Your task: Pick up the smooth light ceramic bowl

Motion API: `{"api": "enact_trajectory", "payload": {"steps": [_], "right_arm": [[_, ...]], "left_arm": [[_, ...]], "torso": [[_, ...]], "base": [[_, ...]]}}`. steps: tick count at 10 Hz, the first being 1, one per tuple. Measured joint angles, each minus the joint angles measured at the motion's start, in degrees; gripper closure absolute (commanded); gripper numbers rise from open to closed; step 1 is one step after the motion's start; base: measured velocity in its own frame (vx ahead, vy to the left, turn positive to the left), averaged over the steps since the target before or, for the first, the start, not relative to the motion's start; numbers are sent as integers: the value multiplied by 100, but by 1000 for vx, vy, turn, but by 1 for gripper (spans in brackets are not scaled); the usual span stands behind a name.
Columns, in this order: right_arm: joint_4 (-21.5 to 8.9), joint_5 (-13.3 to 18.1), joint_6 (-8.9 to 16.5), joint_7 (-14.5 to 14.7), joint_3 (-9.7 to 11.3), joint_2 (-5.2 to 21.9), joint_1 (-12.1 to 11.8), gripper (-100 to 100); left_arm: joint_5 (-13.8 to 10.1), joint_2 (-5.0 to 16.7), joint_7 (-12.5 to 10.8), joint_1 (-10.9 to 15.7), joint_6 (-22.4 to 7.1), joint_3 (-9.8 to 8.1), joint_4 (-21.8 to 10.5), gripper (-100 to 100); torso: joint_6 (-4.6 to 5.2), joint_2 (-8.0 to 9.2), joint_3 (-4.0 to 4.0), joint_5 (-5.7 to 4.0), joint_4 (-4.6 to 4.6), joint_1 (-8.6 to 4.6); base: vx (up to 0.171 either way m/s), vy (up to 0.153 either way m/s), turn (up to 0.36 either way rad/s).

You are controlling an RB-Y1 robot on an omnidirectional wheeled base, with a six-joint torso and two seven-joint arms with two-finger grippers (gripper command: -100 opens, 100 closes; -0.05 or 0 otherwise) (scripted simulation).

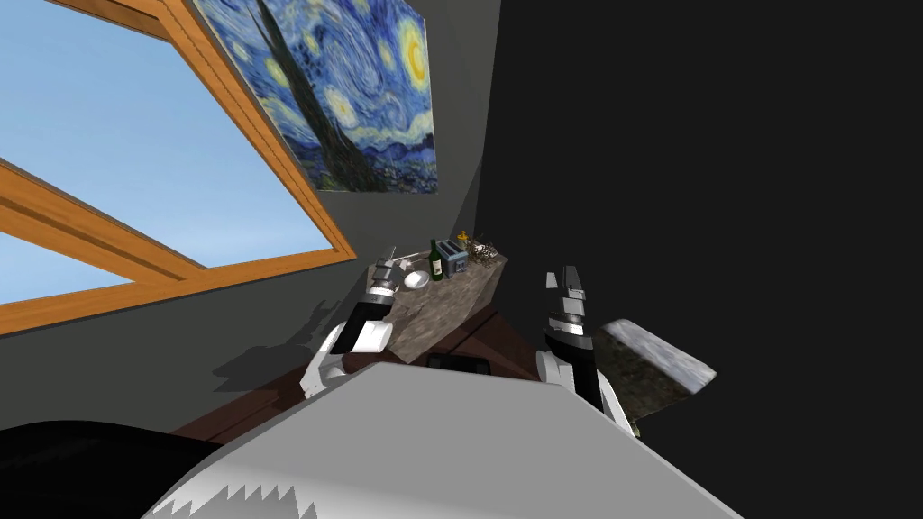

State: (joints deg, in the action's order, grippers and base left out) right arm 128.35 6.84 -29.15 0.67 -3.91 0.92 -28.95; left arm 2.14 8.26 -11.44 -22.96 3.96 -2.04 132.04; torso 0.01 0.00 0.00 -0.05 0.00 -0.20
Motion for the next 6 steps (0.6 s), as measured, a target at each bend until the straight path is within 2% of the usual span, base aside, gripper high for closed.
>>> {"api": "enact_trajectory", "payload": {"steps": [6], "right_arm": [[0, 0, 0, 0, 0, 0, 0, 0]], "left_arm": [[-168, 65, -123, 269, -874, -201, 107, -100]], "torso": [[0, 0, 0, 0, 0, 2]], "base": [[2, -50, -52]]}}
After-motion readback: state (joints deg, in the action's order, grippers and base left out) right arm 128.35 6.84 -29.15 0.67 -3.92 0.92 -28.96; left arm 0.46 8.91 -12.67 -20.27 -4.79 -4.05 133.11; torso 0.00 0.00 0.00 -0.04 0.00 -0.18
